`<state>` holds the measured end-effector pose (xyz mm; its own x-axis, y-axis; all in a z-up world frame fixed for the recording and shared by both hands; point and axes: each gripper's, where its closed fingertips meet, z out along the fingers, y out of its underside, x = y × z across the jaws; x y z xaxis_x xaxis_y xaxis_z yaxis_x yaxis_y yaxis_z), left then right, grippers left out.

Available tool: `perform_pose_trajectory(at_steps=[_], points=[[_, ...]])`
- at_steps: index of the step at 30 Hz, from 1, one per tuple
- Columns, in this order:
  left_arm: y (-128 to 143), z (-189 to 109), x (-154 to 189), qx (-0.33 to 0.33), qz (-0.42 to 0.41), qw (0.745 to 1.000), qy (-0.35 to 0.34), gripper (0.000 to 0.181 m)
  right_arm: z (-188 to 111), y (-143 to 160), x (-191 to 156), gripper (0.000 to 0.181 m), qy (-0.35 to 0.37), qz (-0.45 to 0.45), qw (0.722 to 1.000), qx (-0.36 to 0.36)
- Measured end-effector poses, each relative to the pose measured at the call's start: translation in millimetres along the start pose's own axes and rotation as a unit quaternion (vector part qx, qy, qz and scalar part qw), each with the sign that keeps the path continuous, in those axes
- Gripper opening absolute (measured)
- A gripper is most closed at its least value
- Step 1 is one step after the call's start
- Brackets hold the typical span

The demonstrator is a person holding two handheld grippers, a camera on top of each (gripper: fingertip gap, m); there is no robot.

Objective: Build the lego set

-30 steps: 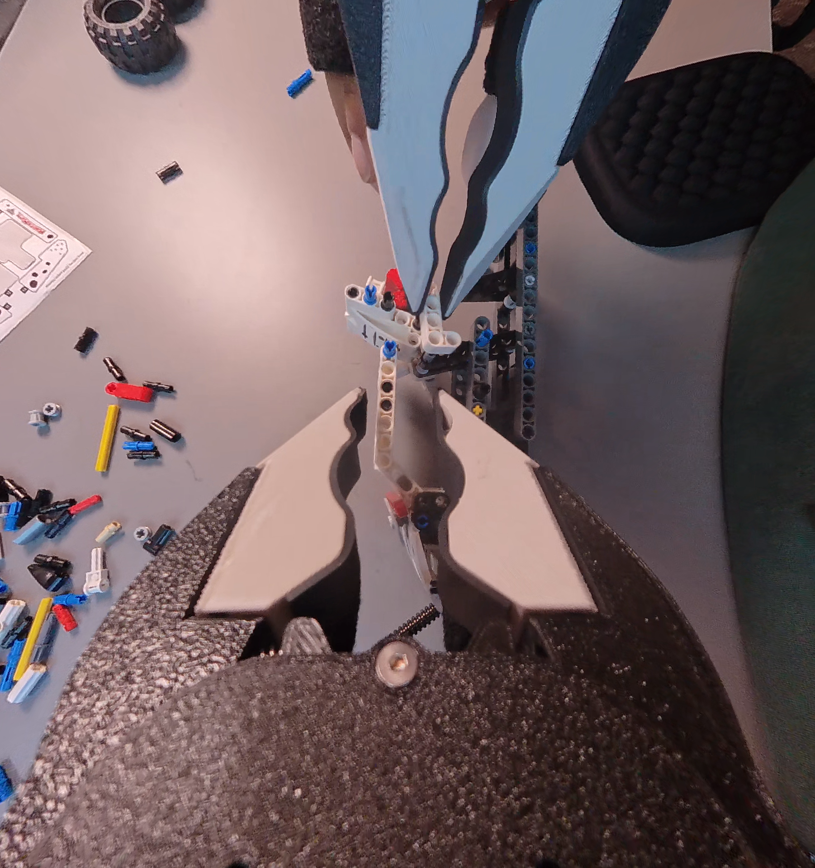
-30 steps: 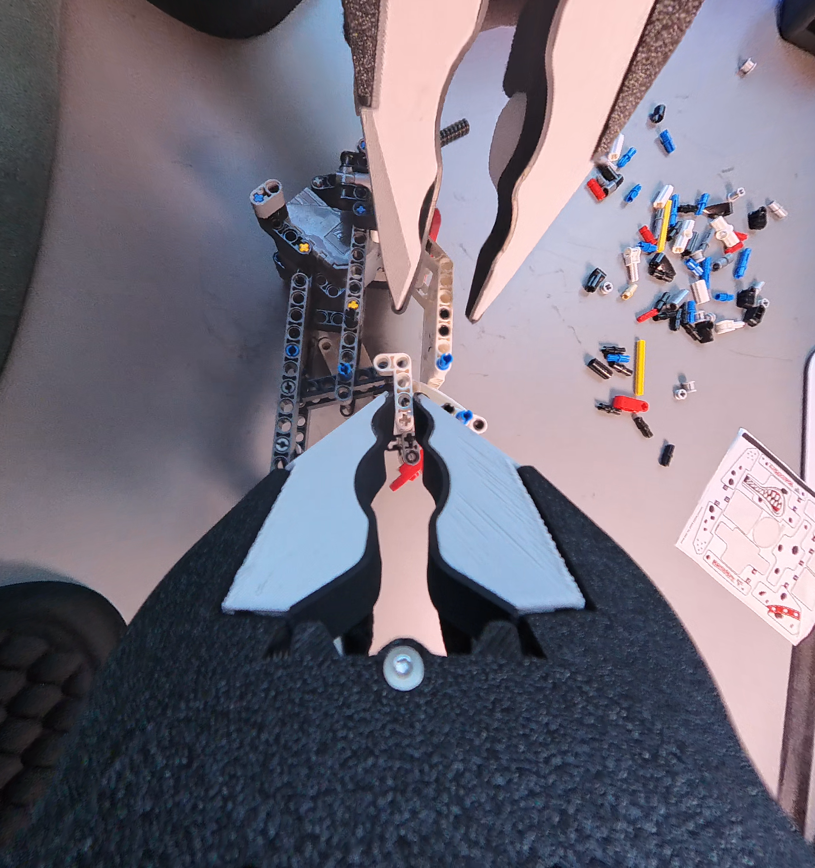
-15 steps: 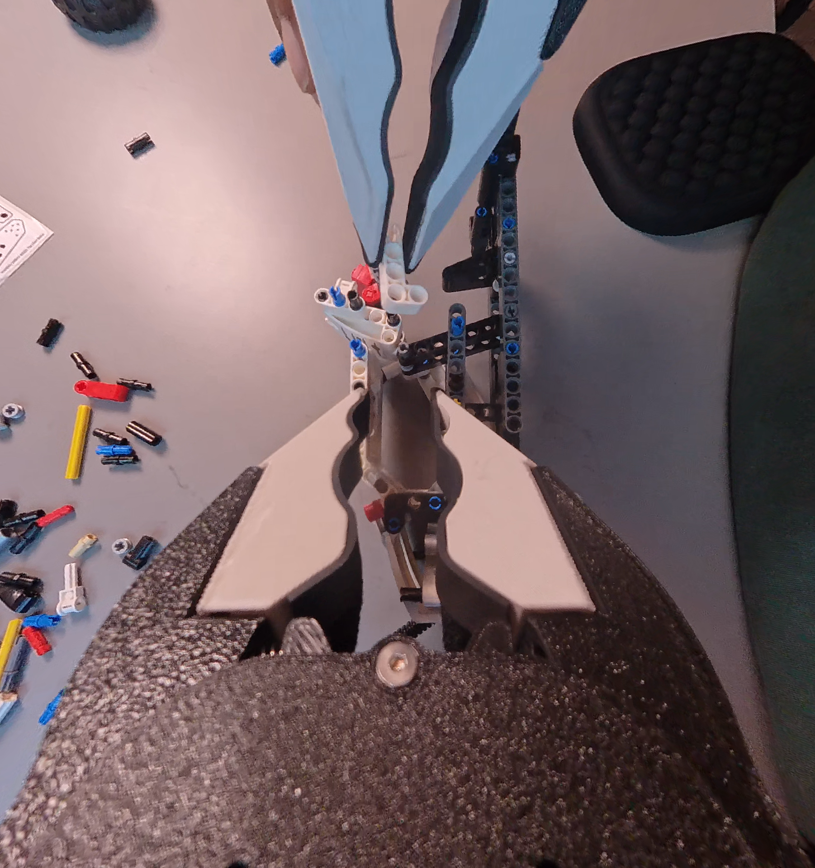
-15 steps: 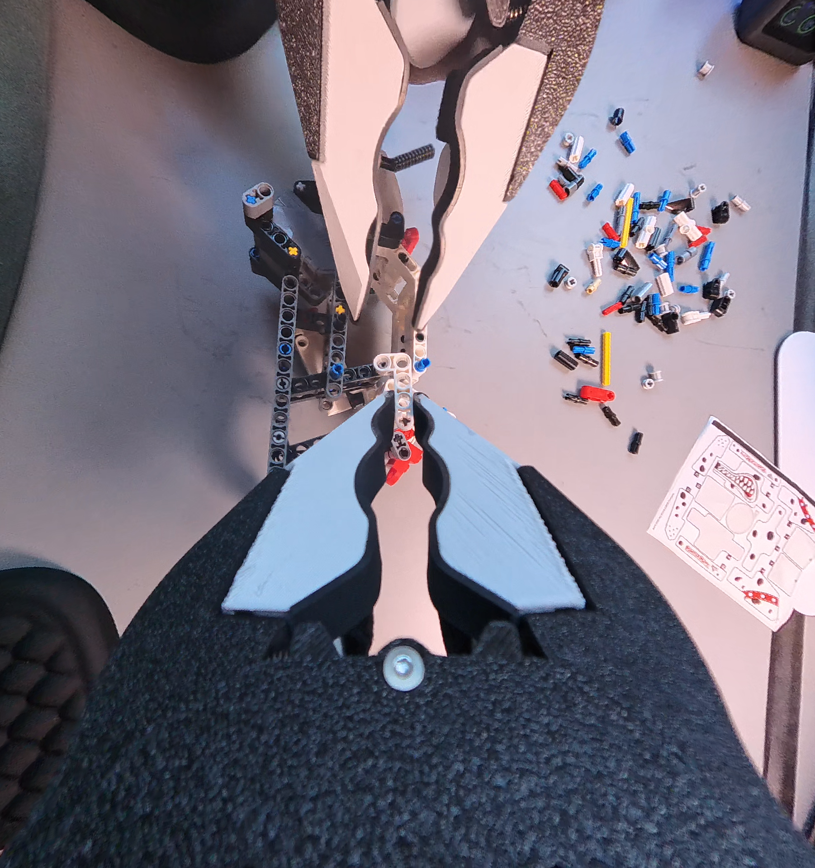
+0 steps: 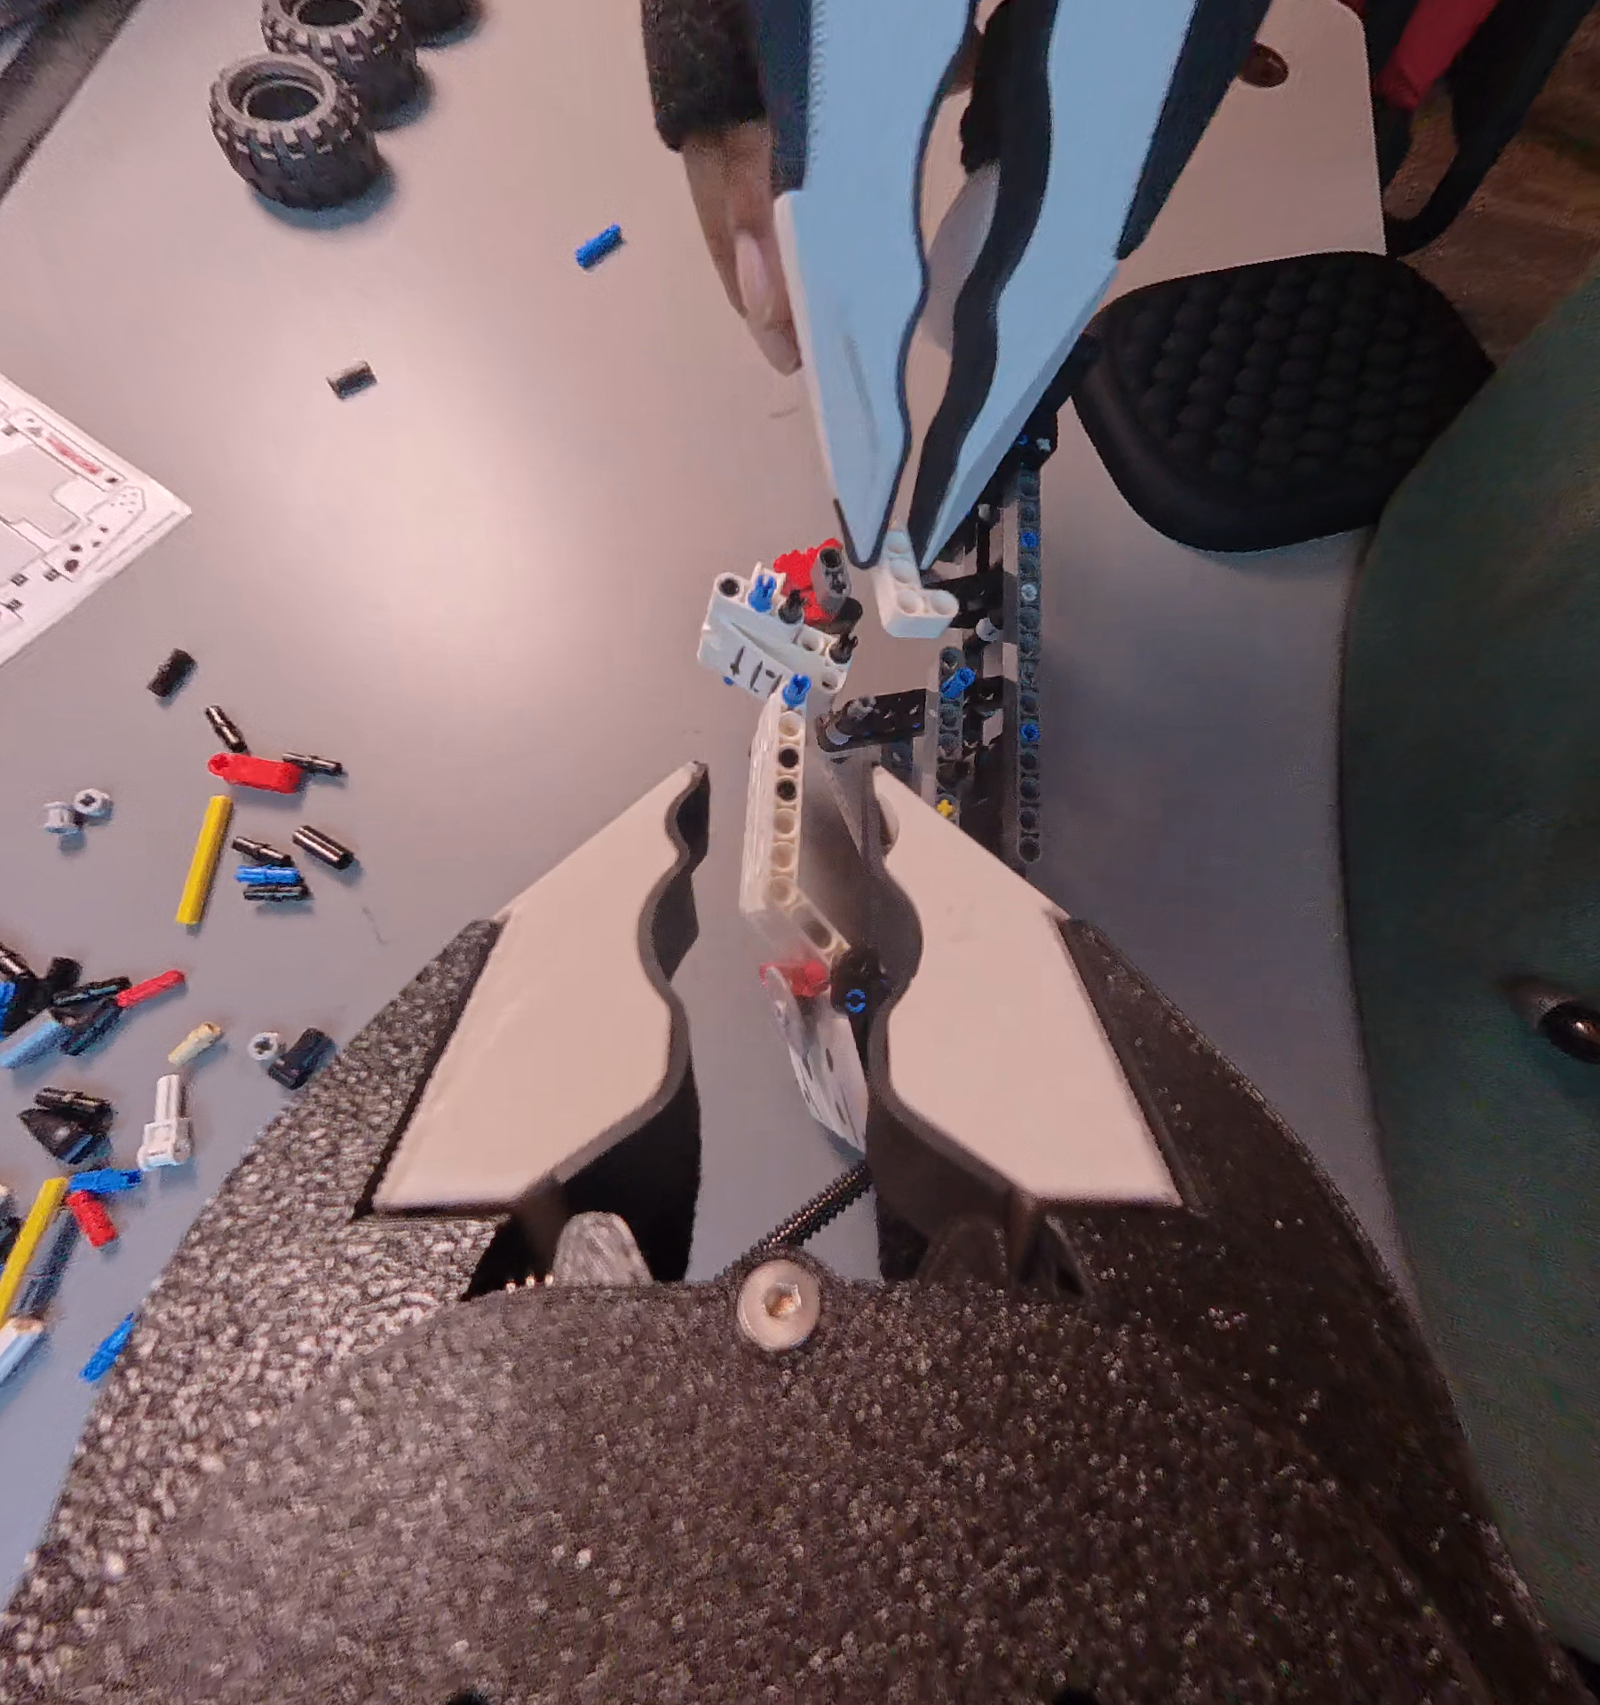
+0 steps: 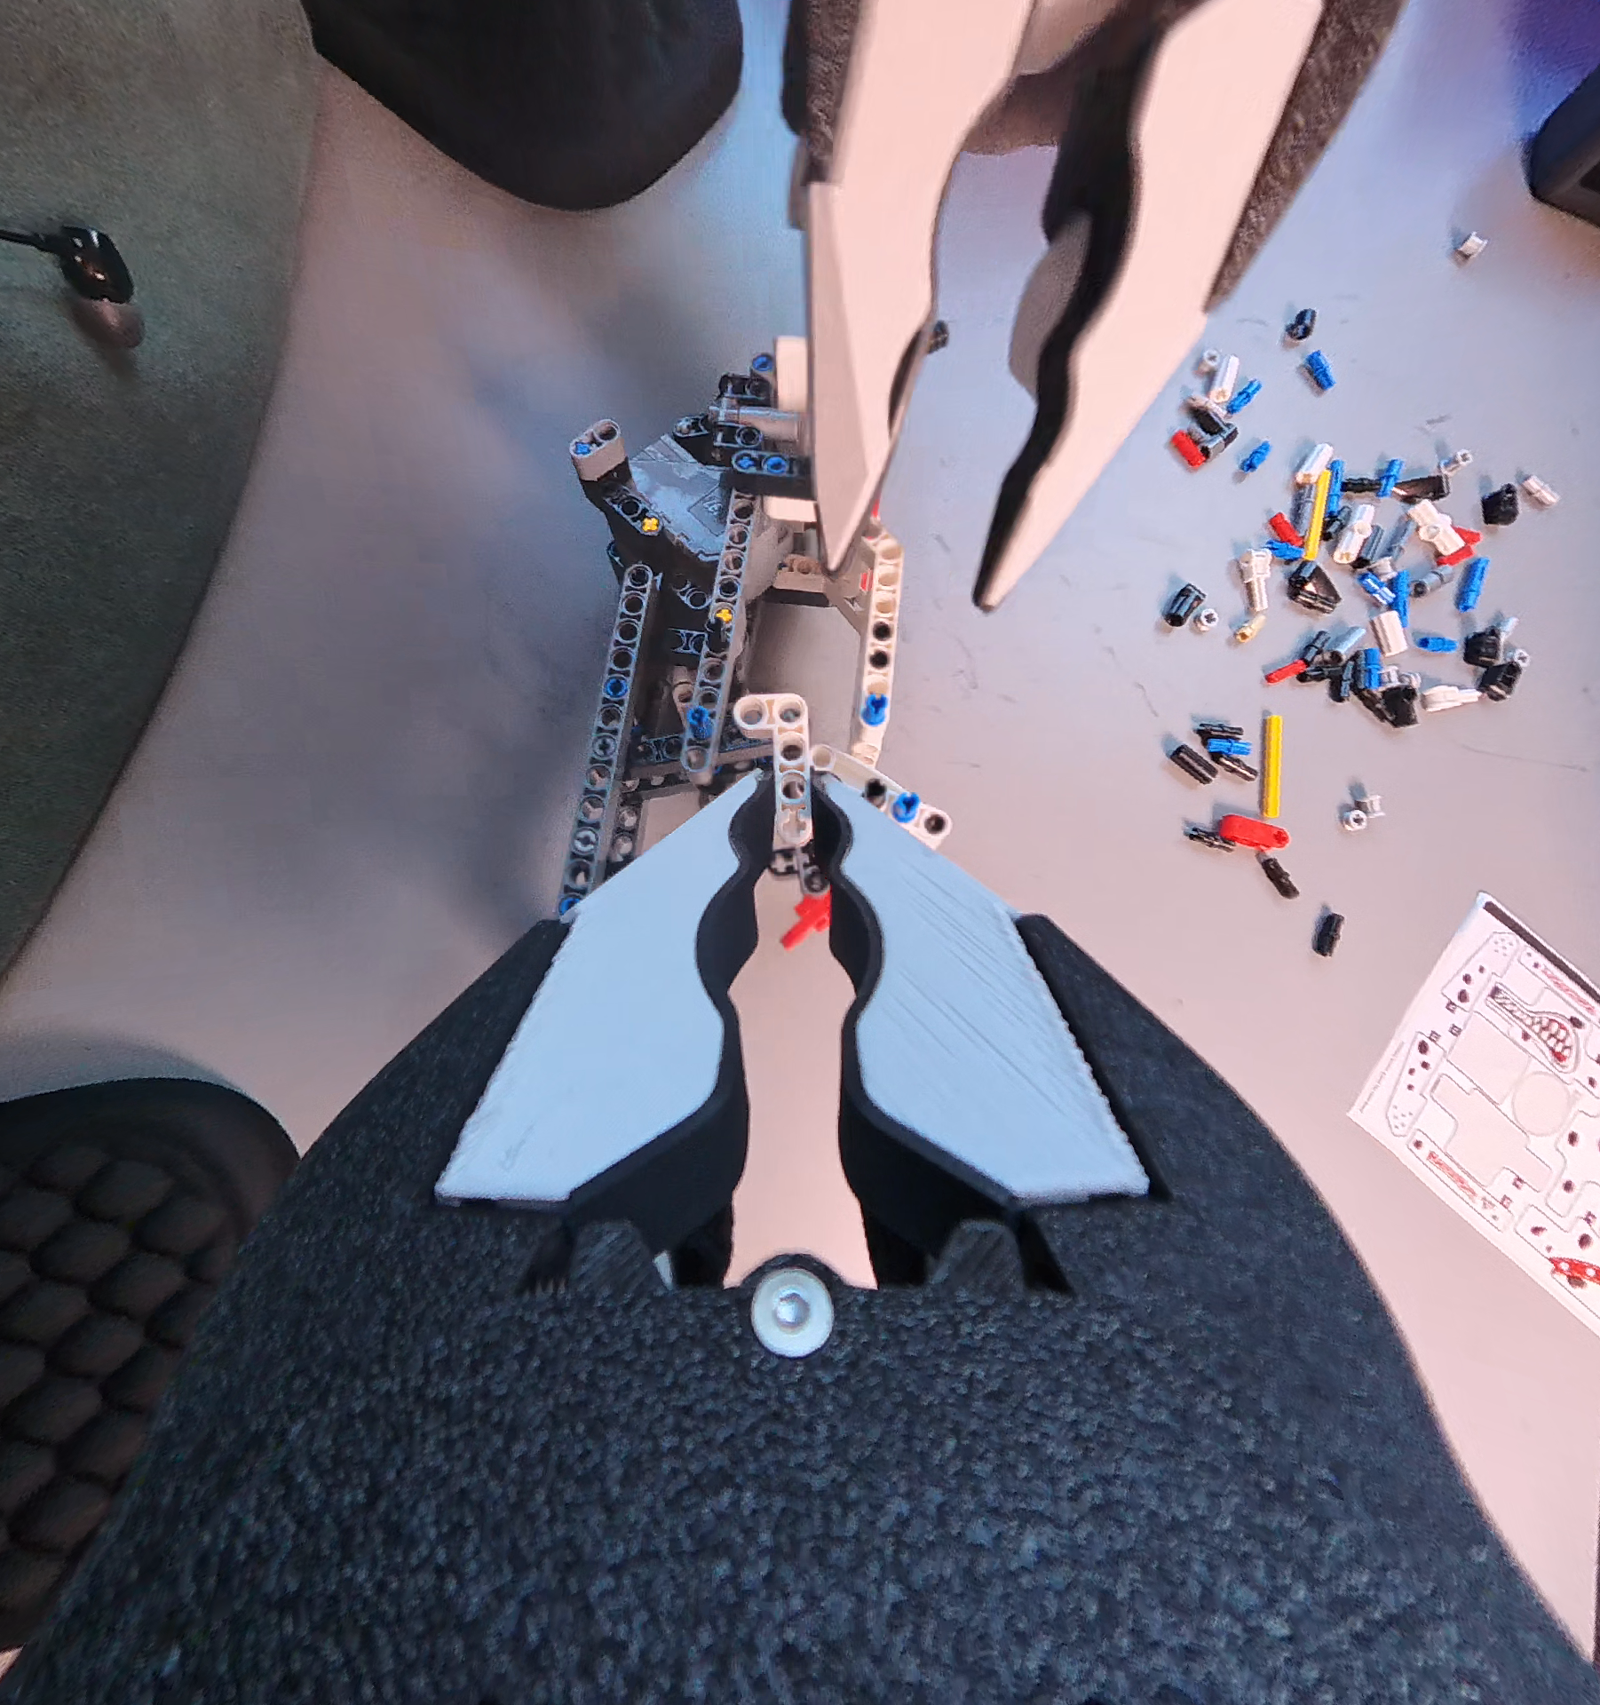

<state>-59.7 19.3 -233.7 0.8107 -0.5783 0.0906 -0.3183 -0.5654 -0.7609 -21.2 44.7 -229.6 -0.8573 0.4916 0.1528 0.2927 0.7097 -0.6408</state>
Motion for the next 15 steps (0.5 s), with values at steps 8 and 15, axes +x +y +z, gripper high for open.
perform_pose_trajectory(at_steps=[8, 15], points=[[17, 26, 11, -0.029, -0.056, 0.993, 0.104, 0.030, 5, -1, -3, 0.007, -0.001, -0.007, 1.000, -0.006], [20, 29, 12, -0.040, -0.042, 0.996, 0.074, 0.020, 10, -3, -5, 0.007, -0.005, -0.007, 1.000, -0.002]])
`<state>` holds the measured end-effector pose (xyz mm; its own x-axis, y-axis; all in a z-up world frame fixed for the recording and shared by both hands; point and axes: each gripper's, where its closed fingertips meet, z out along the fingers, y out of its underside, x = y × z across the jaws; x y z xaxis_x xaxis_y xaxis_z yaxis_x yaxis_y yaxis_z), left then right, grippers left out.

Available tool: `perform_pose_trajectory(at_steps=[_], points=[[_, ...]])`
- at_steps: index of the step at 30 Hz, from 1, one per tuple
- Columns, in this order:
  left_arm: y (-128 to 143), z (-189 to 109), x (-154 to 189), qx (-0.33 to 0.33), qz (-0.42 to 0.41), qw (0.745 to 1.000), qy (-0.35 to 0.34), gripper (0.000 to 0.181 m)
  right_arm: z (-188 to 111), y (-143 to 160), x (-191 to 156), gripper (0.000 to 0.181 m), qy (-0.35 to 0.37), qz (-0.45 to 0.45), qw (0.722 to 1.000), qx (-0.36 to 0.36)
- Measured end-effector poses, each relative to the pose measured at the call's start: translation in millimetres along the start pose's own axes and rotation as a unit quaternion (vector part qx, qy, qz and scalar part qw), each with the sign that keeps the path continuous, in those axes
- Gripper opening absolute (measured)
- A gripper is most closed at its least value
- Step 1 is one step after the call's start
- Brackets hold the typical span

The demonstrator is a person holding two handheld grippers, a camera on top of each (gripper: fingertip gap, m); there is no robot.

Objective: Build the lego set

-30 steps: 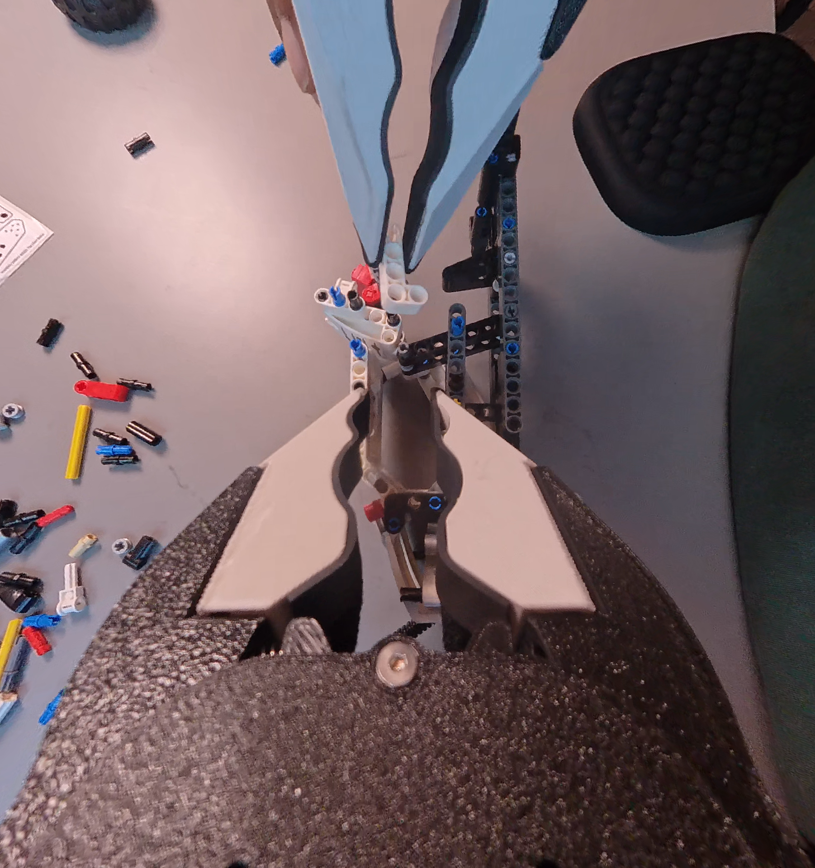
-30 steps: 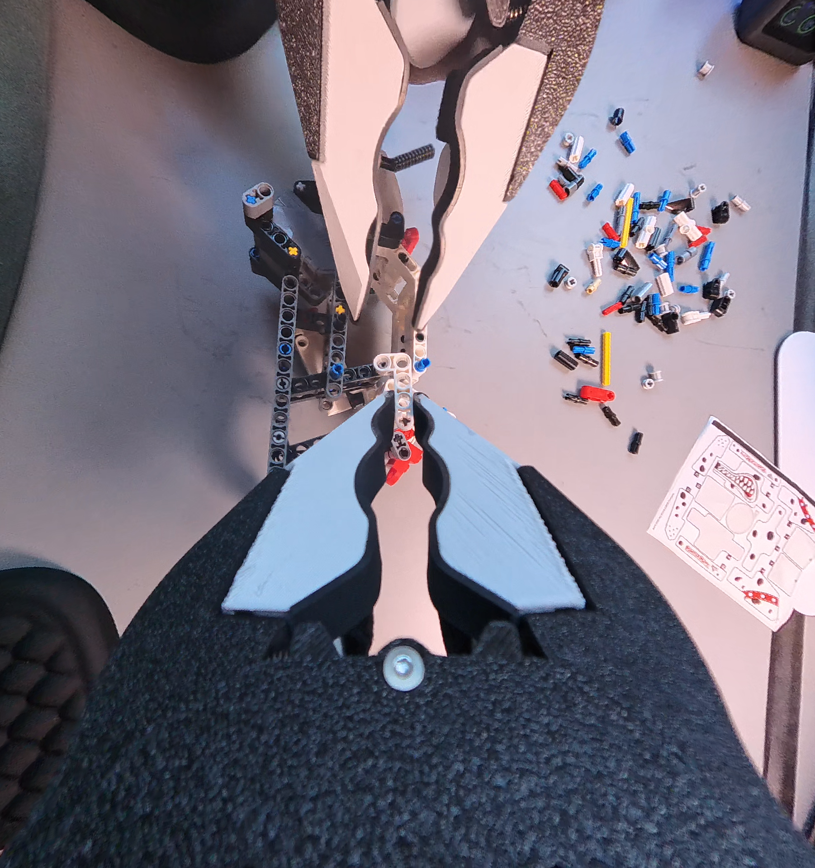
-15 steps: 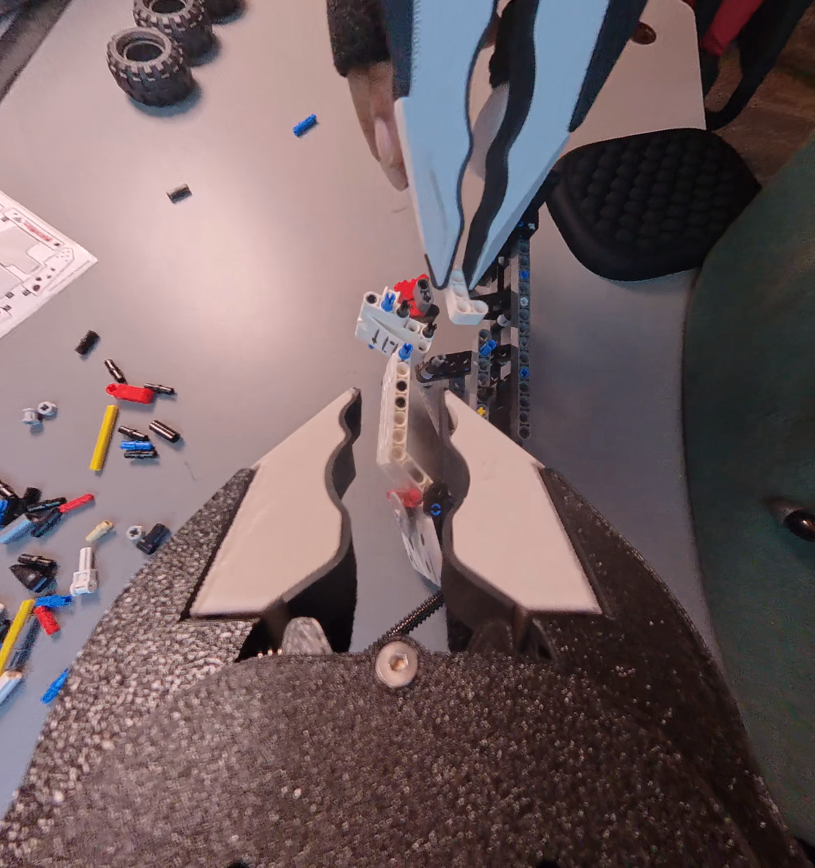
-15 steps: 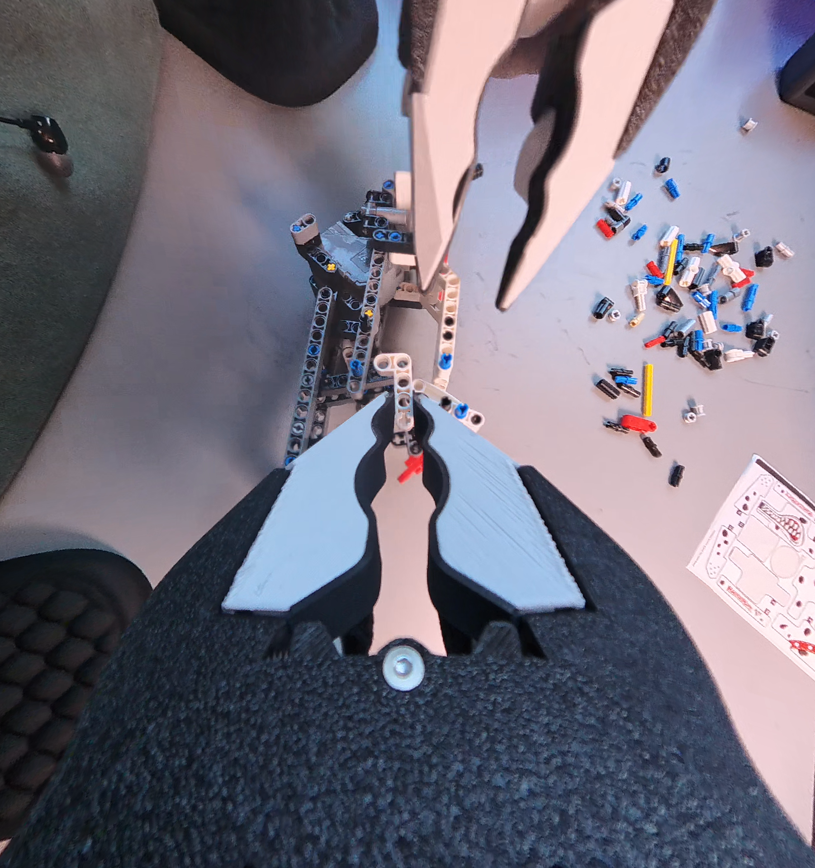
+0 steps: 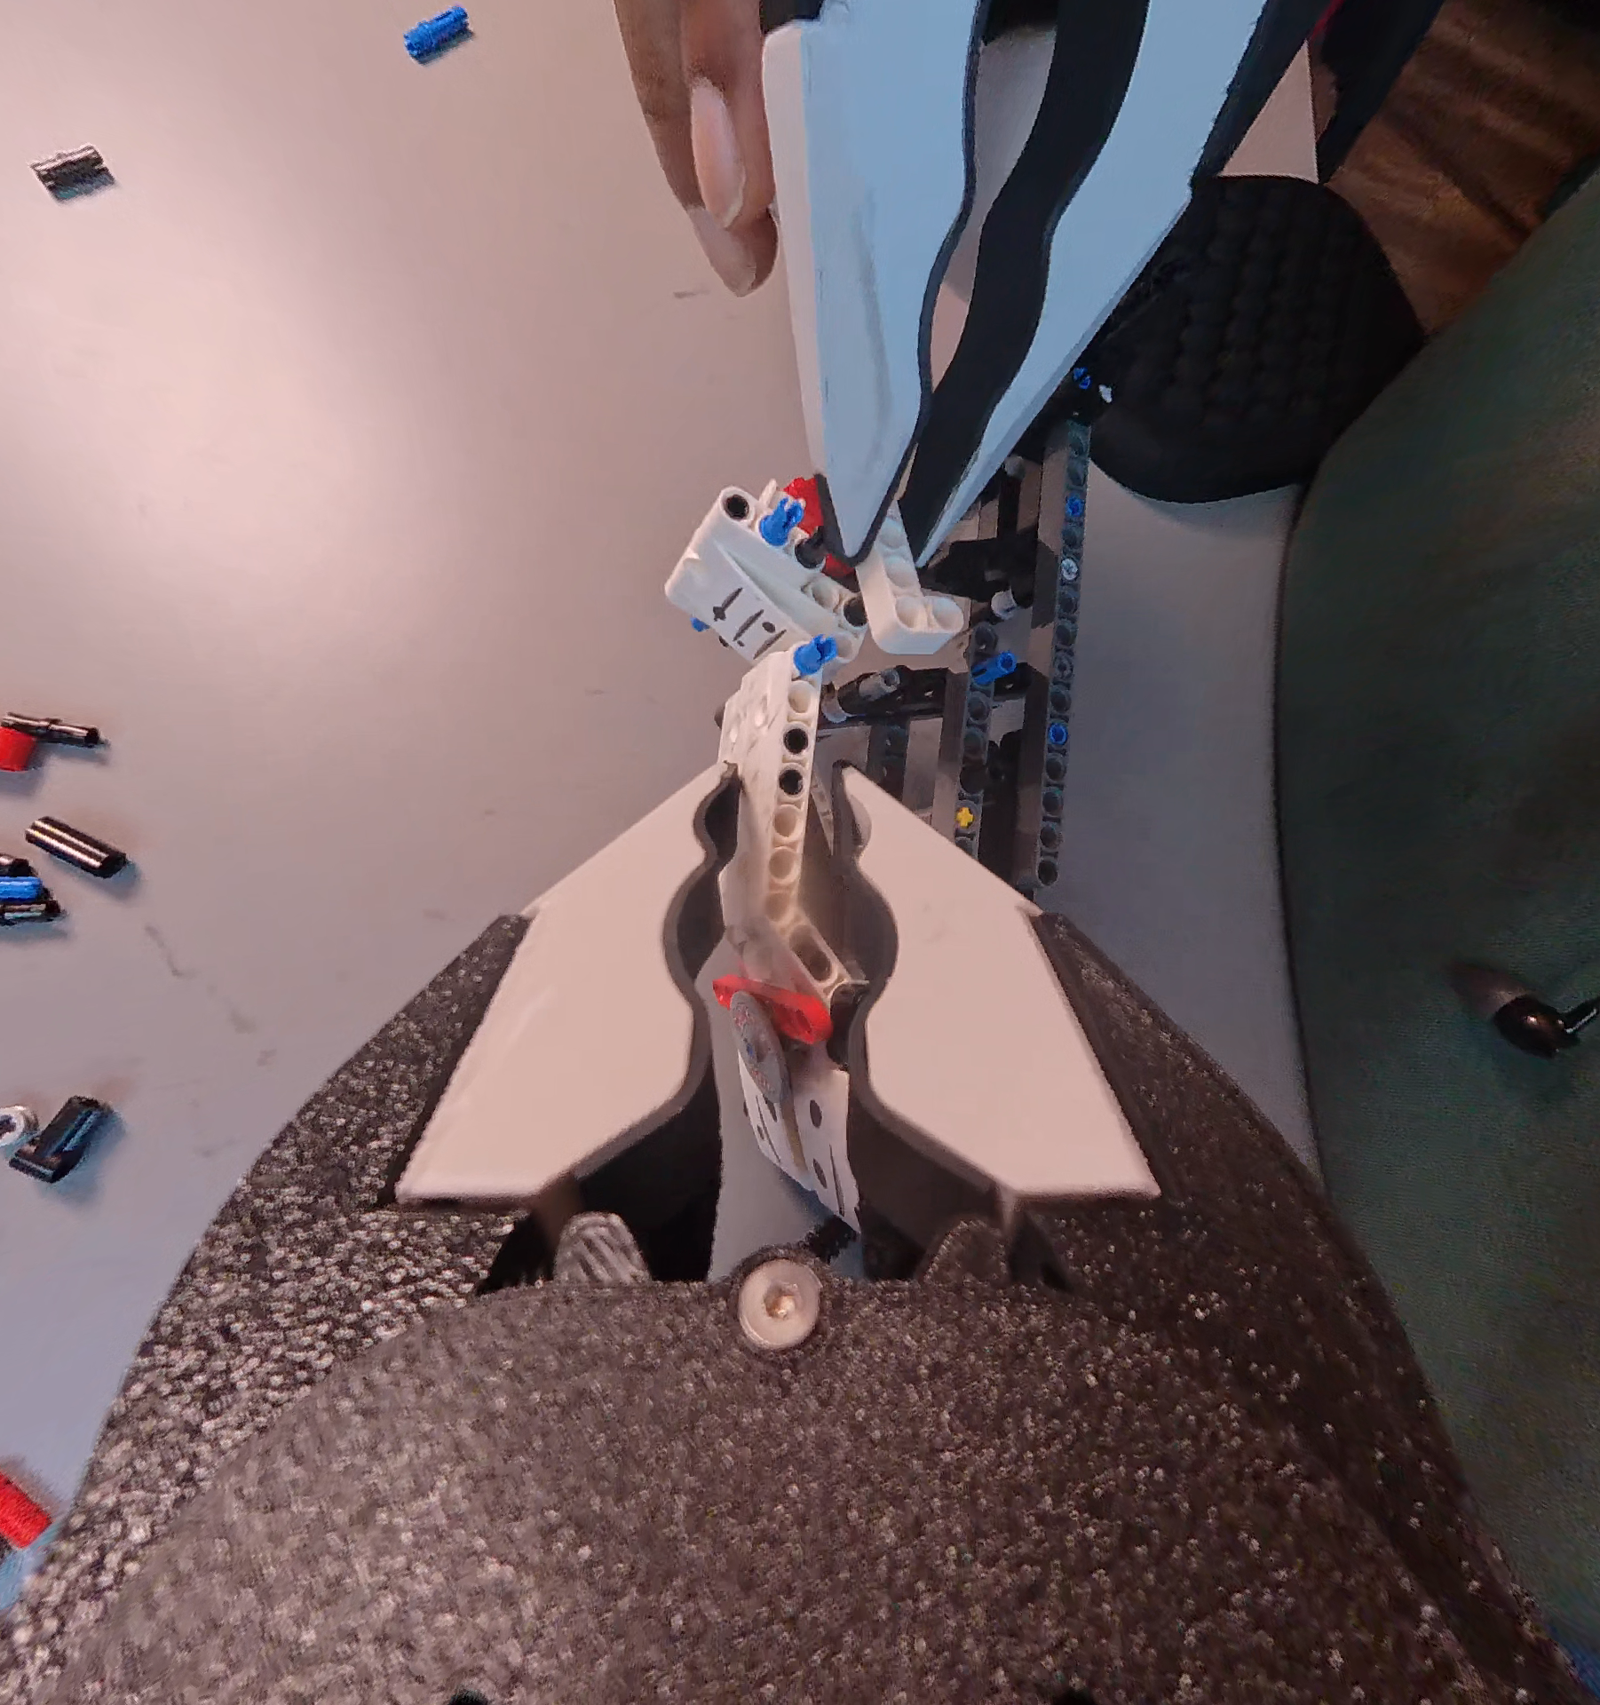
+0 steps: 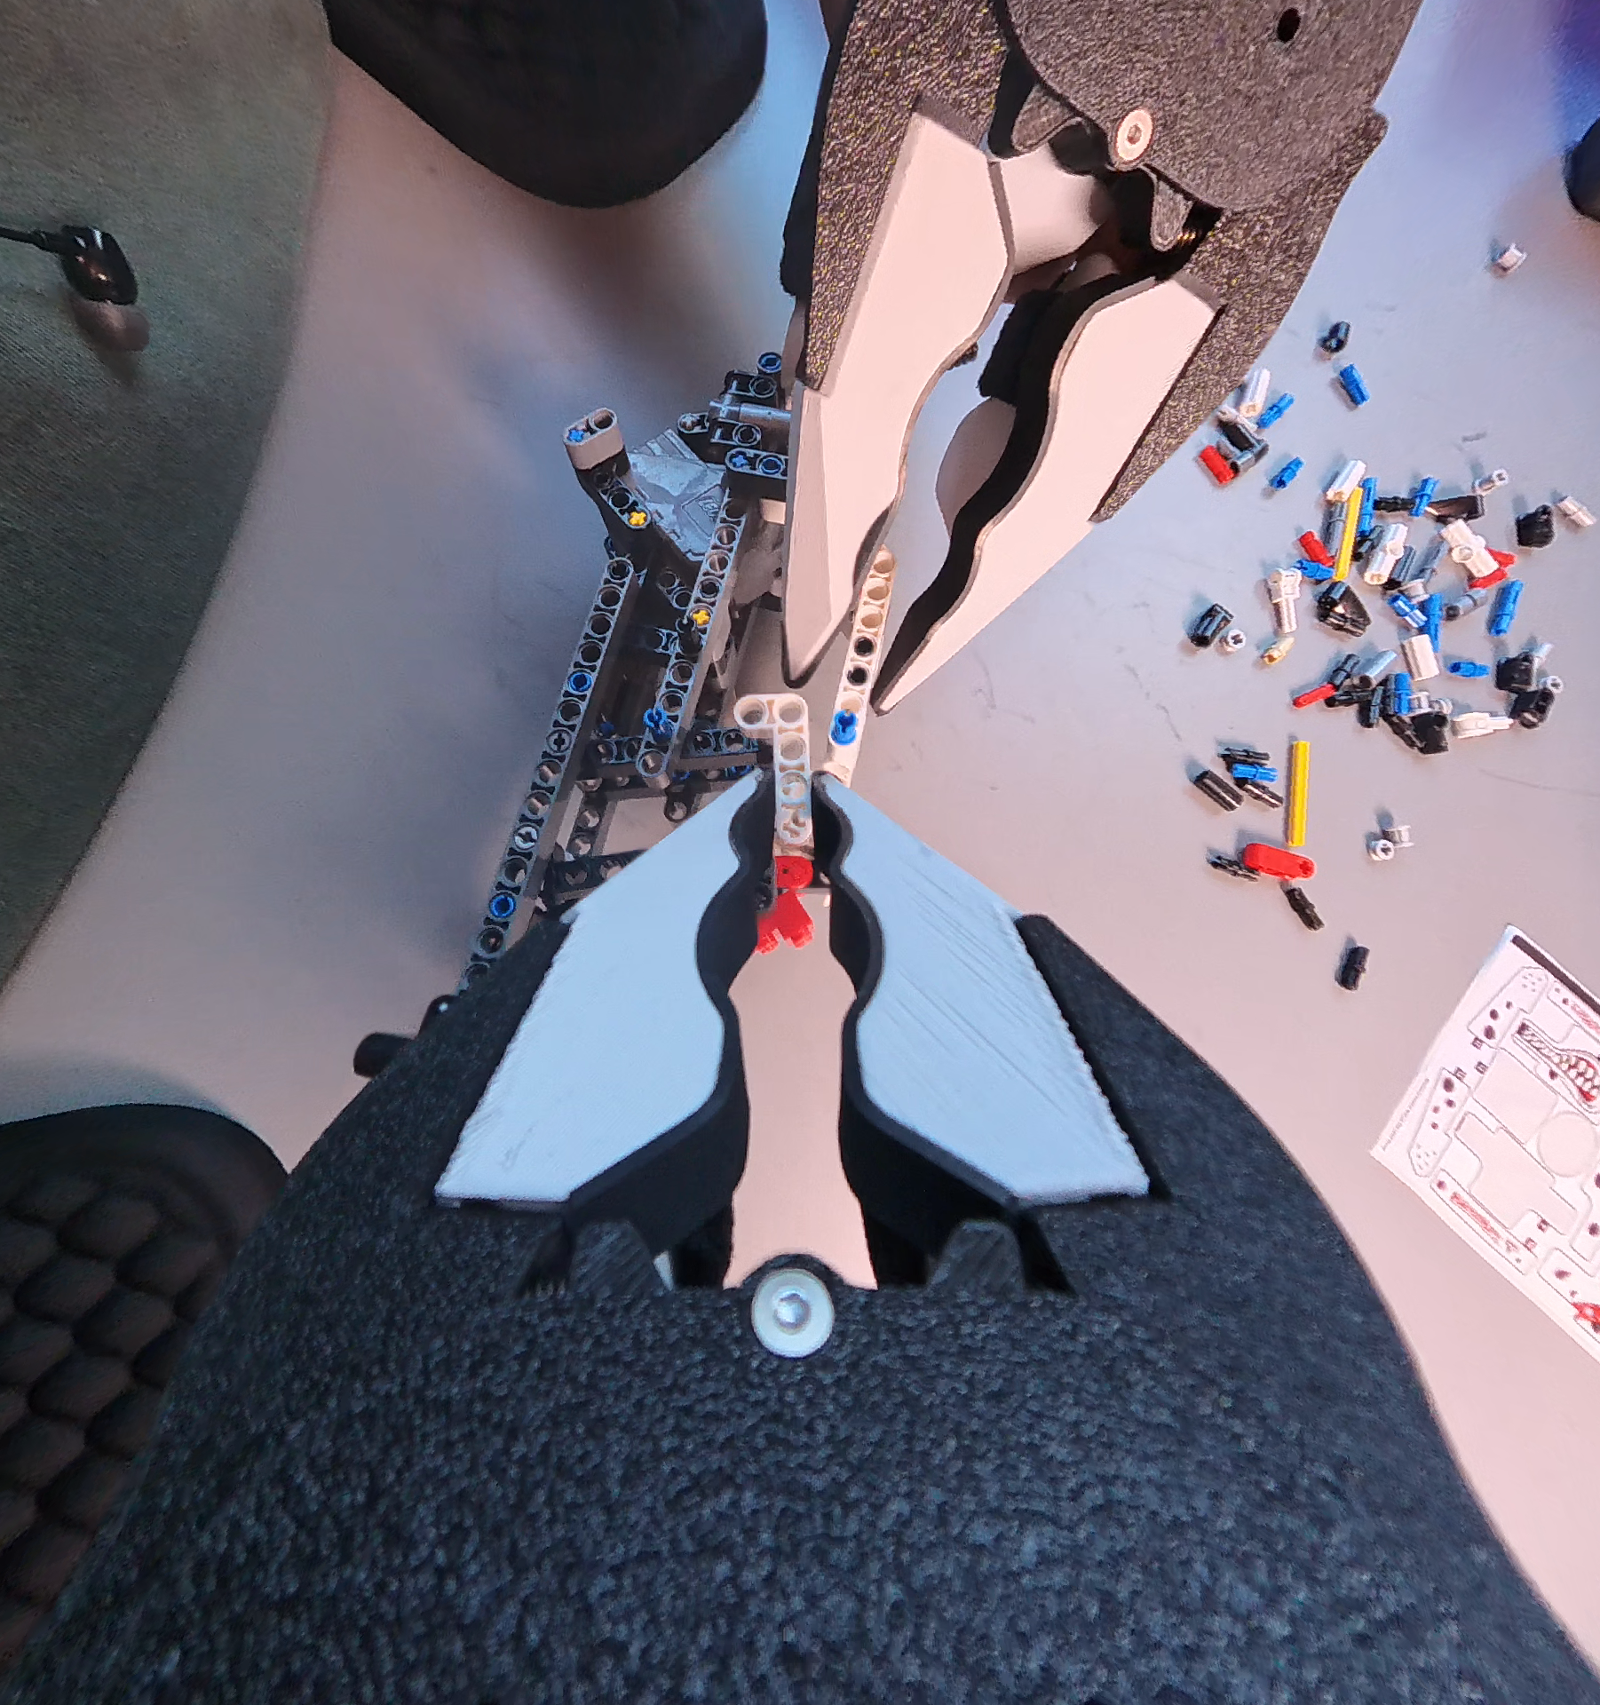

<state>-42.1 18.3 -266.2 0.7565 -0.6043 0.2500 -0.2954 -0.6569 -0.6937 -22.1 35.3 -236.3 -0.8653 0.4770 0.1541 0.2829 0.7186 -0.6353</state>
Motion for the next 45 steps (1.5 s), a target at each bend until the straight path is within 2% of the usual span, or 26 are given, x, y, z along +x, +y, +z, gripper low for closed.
perform_pose_trajectory(at_steps=[18, 25, 32, 45], points=[[-7, -8, 2, 0.031, 0.018, 0.999, -0.021, 0.025, 8, -6, -9, 0.007, -0.001, 0.002, 1.000, -0.015], [-14, -5, 4, 0.037, 0.028, 0.999, -0.009, 0.028, 7, -9, -7, 0.007, 0.004, 0.003, 1.000, -0.014], [-13, -2, 1, 0.051, 0.028, 0.998, -0.018, 0.032, 4, -1, -7, 0.007, 0.020, 0.027, 0.999, -0.008], [-13, -3, 4, 0.055, 0.027, 0.998, -0.024, 0.017, 1, 1, -11, 0.007, 0.030, 0.040, 0.999, -0.002]])
